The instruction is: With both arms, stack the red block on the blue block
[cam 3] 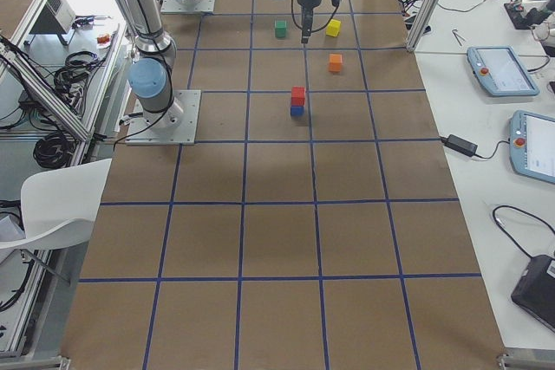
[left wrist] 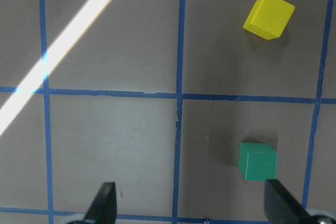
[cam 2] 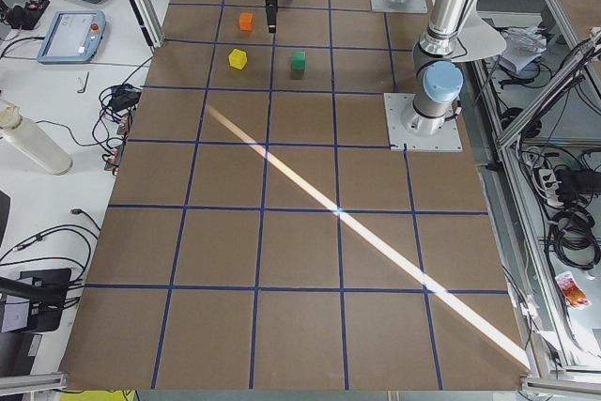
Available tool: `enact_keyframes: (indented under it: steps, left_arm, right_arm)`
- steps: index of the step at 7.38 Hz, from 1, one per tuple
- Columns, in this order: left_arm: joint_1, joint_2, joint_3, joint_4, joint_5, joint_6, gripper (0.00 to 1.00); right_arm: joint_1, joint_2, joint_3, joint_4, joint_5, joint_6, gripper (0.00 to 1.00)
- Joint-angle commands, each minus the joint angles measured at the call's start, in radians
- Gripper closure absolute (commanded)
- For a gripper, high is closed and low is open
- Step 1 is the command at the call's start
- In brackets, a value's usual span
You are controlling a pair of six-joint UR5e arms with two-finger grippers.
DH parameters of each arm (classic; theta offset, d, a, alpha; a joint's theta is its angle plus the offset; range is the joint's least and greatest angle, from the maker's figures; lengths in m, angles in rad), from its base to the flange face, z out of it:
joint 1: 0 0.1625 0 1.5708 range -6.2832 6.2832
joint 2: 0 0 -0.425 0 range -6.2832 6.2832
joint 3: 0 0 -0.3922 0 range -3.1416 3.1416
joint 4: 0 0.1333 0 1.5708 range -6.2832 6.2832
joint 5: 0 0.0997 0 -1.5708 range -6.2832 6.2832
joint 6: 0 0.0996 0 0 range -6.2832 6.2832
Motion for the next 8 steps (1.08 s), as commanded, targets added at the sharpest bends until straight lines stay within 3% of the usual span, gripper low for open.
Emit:
enact_keyframes:
  steps: [1,5,8]
  left_arm:
    - [0.0,0.004,0.008,0.0,0.0,0.0,0.0]
    - [0.0,0.019,-0.002,0.0,0.0,0.0,0.0]
    - [0.0,0.026,-0.004,-0.002,-0.011,-0.003,0.0]
  right_arm:
    - [0.01,-0.001,-0.015,-0.002,-0.011,0.045,0.0]
    - [-0.062,0.009,-0.061,0.016,0.069,0.021,0.0]
    - [-0.058,0.014,-0.059,0.019,0.066,0.024,0.0]
